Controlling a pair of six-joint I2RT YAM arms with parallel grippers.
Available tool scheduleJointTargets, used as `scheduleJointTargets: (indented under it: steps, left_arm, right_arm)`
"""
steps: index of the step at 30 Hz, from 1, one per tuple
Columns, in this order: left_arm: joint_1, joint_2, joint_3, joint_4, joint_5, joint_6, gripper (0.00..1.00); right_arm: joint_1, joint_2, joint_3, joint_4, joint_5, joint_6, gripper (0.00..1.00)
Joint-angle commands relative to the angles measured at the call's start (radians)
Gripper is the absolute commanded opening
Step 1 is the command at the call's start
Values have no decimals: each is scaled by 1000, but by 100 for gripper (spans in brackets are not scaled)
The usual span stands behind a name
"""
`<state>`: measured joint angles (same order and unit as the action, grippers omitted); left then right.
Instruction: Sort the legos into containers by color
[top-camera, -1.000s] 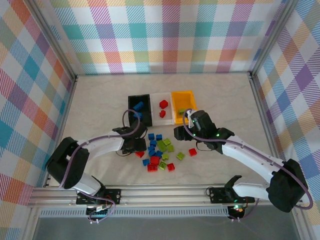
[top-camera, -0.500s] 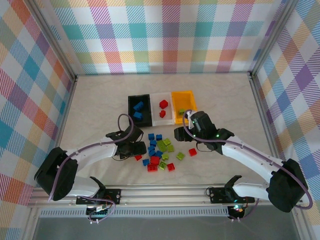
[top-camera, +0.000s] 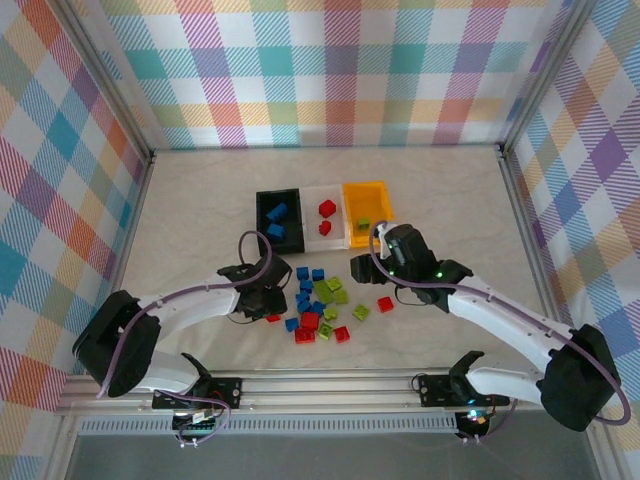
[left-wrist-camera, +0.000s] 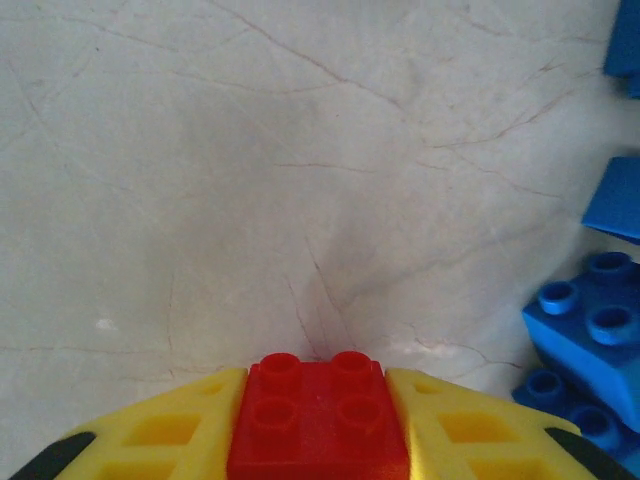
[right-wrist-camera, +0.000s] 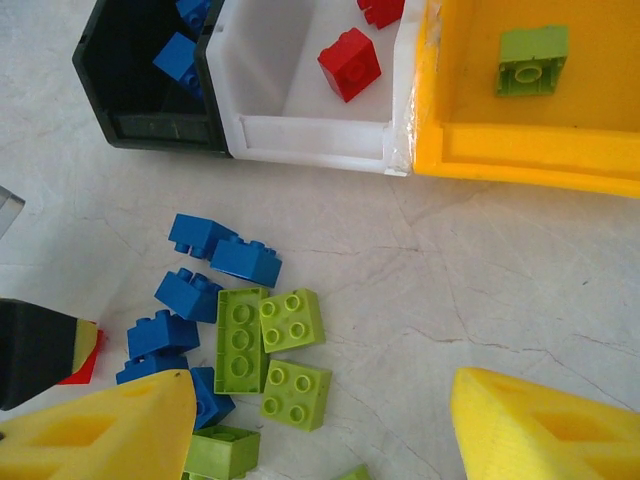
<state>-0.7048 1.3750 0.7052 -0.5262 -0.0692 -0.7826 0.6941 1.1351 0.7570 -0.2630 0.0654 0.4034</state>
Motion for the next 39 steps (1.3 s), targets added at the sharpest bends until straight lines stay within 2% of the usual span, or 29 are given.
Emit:
scheduleJointTargets:
  steps: [1,6,15,21,24,27,30,36,39]
  left_arm:
    - [-1,-10,124,-58,-23,16,35]
    - [33,152,447,-100,-52,100,33]
    - [80,642,1090,-294,-185,224,32]
    - [93,822,1308,-355,-205,234,32]
    - [93,871,1372,-371,-197,233,39]
    - [93,894,1420,-381,-172,232,64]
    - [90,855,1419,-363,-136,223,83]
    - [54,654,1298,-290,-91,217,94]
    - [25,502,1145,-229,-82,207,97]
  right_arm:
    - [-4,-38,-17,21,20,7,69]
    - [-4,-57,-31,13,32,12,69]
    - [-12,-101,-62,-20,39,29,70]
    - [-13,-132,-62,-38,39,27,70]
    - [-15,-133,-61,-45,38,28,70]
    - [-15,-141,-64,-47,37,29,72]
    - [-15,-145,-61,-52,36,29,73]
    - [-16,-143,-58,-55,20,21,73]
    - [-16,-131,-61,-53,-9,13,72]
